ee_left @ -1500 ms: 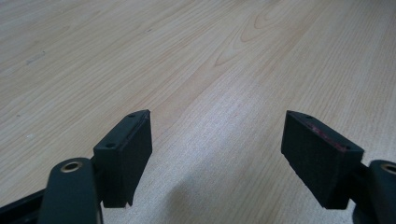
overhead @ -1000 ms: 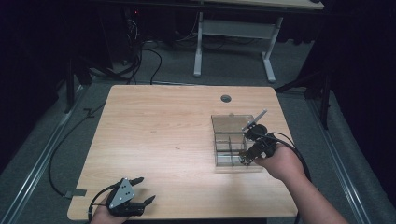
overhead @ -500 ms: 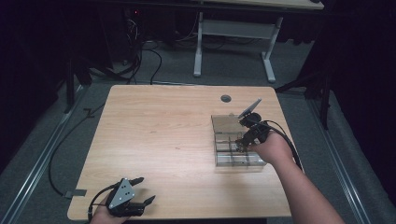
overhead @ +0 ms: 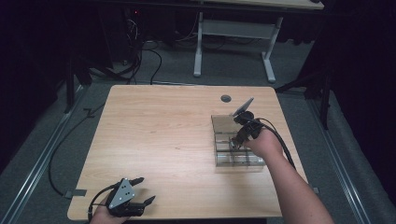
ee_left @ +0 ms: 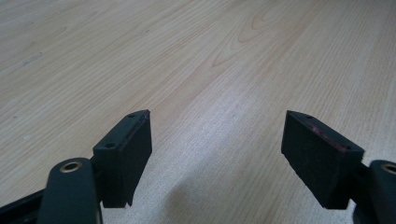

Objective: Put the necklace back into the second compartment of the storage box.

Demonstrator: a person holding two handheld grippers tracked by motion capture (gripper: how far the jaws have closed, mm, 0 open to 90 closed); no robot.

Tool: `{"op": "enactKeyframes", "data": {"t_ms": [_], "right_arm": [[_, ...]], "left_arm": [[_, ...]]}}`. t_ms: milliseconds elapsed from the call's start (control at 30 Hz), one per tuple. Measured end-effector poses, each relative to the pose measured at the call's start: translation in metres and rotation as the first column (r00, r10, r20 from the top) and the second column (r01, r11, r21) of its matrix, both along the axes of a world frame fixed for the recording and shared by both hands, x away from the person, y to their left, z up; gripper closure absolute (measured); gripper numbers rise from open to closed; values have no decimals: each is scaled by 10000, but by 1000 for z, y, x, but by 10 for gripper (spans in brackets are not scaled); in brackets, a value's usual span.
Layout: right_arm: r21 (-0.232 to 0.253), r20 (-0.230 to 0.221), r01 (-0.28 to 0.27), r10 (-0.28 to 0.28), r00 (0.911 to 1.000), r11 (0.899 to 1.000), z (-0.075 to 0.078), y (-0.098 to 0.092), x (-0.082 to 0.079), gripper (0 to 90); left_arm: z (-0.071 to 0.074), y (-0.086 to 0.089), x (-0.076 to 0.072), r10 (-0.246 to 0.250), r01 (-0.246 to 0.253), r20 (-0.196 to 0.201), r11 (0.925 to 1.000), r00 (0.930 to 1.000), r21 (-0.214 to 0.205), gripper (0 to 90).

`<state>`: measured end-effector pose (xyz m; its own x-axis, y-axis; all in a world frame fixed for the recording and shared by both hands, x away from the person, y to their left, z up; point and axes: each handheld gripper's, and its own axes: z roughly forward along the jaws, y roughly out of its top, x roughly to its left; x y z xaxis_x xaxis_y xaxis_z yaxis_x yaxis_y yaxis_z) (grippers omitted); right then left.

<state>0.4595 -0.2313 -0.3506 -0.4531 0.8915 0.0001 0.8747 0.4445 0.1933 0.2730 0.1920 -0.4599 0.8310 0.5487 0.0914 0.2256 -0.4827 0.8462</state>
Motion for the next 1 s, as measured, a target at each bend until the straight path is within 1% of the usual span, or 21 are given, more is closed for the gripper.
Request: {"op": "enactKeyframes", "data": {"t_ms": [200, 233, 300, 400, 533, 567, 667, 733, 800, 833, 933, 1000], "right_arm": [[-95, -107, 127, -128, 9999, 9999, -8, -3, 7, 817], [95, -173, 216, -214, 9996, 9997, -13, -5, 9, 816], [108, -239, 253, -251, 9994, 9996, -15, -6, 10, 817], [35, -401, 287, -286, 9988, 9996, -25, -9, 12, 816], [29, -447, 349, -347, 9984, 9994, -29, -9, 14, 815], [55, -528, 449, -445, 9976, 9990, -29, -8, 14, 815], [-53, -464, 341, -343, 9983, 9994, -32, -9, 17, 815], [-156, -533, 392, -400, 9978, 9991, -34, -8, 18, 814], [-364, -597, 418, -439, 9972, 9985, -39, -5, 19, 814], [-410, -594, 314, -338, 9977, 9987, -40, -5, 20, 814], [-542, -665, 318, -353, 9972, 9980, -45, -3, 21, 813], [-527, -723, 322, -360, 9967, 9981, -47, -1, 22, 812]], "left_arm": [[0, 0, 0, -19, 19, 3, 10000, 10000, 14, 249], [0, 0, 0, -8, 8, 1, 10000, 10000, -25, 249], [0, 0, 0, -7, 7, -2, 10000, 10000, -37, 249], [0, 0, 0, -3, 3, 3, 10000, 10000, -23, 249], [0, 0, 0, -13, 13, -14, 10000, 10000, 28, 249], [0, 0, 0, -16, 16, -17, 10000, 10000, 44, 249], [0, 0, 0, -2, 2, 3, 10000, 10000, 32, 249], [0, 0, 0, -9, 9, -23, 10000, 10000, 41, 249], [0, 0, 0, -10, 10, -24, 10000, 10000, 38, 249], [0, 0, 0, -10, 10, -21, 10000, 10000, 36, 249], [0, 0, 0, -10, 10, -17, 10000, 10000, 24, 249], [0, 0, 0, -14, 14, -13, 10000, 10000, 27, 249]]}}
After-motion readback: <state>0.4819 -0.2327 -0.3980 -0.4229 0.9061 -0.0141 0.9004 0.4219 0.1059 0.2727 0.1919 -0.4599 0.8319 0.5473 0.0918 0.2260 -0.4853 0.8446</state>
